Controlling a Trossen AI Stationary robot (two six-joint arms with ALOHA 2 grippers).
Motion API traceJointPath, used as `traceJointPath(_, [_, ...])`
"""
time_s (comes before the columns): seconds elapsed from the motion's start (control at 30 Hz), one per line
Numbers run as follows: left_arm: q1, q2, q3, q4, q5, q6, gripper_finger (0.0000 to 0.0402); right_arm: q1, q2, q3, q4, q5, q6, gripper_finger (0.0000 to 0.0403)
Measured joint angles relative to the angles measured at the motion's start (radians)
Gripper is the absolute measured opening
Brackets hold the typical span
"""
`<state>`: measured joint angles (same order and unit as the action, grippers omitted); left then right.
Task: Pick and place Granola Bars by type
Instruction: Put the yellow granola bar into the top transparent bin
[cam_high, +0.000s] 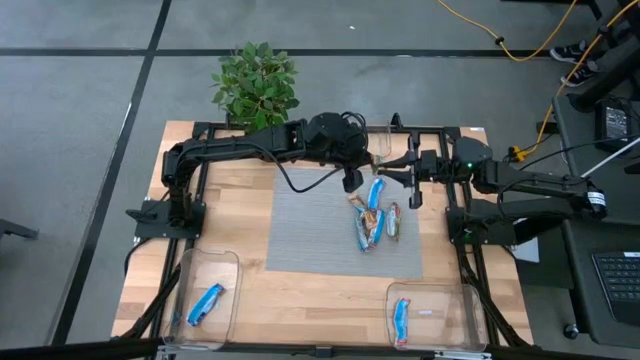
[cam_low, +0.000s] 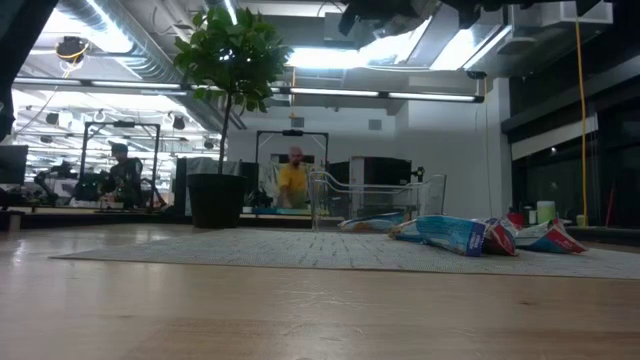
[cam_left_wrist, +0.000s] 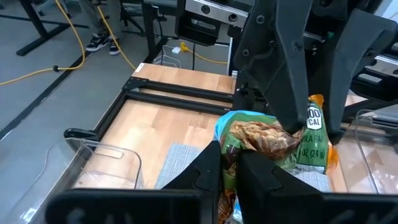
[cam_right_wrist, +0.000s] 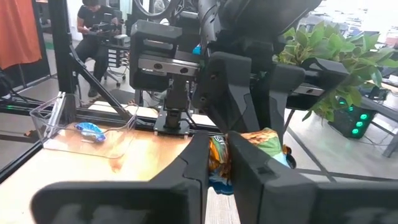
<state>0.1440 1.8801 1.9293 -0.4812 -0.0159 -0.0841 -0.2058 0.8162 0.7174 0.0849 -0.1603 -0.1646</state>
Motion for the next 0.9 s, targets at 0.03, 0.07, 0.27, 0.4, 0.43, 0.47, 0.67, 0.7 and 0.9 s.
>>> traceJointPath(0.03, [0.001, 0.0, 0.0, 0.0, 0.008, 0.0, 0.0033, 0.0, 0.0, 0.0, 0.0, 0.006, -0.001, 0.0052])
traceJointPath(0.07, [0.001, 0.0, 0.0, 0.0, 0.009, 0.0, 0.0036, 0.0, 0.0, 0.0, 0.0, 0.009, -0.001, 0.0052])
traceJointPath(0.27, [0.001, 0.0, 0.0, -0.024, 0.034, 0.008, 0.0078, 0.001, 0.0, 0.0, -0.002, 0.009, -0.001, 0.0052])
traceJointPath(0.4, [0.0, 0.0, 0.0, -0.036, 0.032, 0.008, 0.0126, 0.001, -0.001, 0.0, -0.001, 0.009, -0.004, 0.0052])
traceJointPath(0.43, [0.0, -0.002, 0.0, -0.041, 0.032, 0.008, 0.0138, 0.001, -0.001, 0.001, -0.001, 0.009, -0.006, 0.0052])
traceJointPath(0.47, [0.0, -0.003, 0.0, -0.045, 0.03, 0.008, 0.0151, 0.001, -0.001, 0.002, 0.0, 0.009, -0.006, 0.0052])
traceJointPath(0.67, [-0.002, -0.039, -0.002, -0.104, 0.044, 0.011, 0.0209, 0.0, -0.002, 0.003, 0.003, 0.039, -0.029, 0.0052])
traceJointPath(0.7, [-0.001, -0.051, -0.002, -0.124, 0.06, 0.011, 0.0216, -0.002, -0.001, 0.003, -0.003, 0.065, -0.031, 0.0052])
traceJointPath(0.9, [-0.01, -0.121, 0.0, -0.182, 0.047, 0.002, 0.0233, -0.003, 0.0, 0.002, -0.034, 0.115, -0.031, 0.0052])
